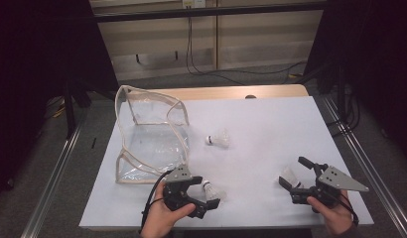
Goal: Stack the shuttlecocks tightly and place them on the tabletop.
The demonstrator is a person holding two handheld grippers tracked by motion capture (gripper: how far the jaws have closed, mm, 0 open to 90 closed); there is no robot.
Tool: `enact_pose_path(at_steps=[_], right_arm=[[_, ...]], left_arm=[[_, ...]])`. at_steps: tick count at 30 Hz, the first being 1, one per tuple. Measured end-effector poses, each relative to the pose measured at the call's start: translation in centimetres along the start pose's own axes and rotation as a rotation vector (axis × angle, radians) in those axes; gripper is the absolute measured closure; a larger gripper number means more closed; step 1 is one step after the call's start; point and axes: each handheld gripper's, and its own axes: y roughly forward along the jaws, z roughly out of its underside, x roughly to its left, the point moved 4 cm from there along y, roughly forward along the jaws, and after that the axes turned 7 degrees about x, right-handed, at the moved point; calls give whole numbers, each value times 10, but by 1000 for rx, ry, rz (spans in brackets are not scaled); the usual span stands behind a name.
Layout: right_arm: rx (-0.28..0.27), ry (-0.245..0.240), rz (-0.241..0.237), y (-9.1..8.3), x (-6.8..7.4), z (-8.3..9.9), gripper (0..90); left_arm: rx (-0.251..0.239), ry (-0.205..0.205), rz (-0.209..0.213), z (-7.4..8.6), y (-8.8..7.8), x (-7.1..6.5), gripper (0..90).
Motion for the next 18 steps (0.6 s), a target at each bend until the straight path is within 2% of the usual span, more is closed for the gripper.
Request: enact_pose_path(at_steps=[9,18], right_arm=[[0,-3,1,0,0,0,41],[0,-2,3,0,0,0,41]], left_arm=[[-6,27,-7,7,-10,5,43],[-12,25,-17,12,-18,10,42]])
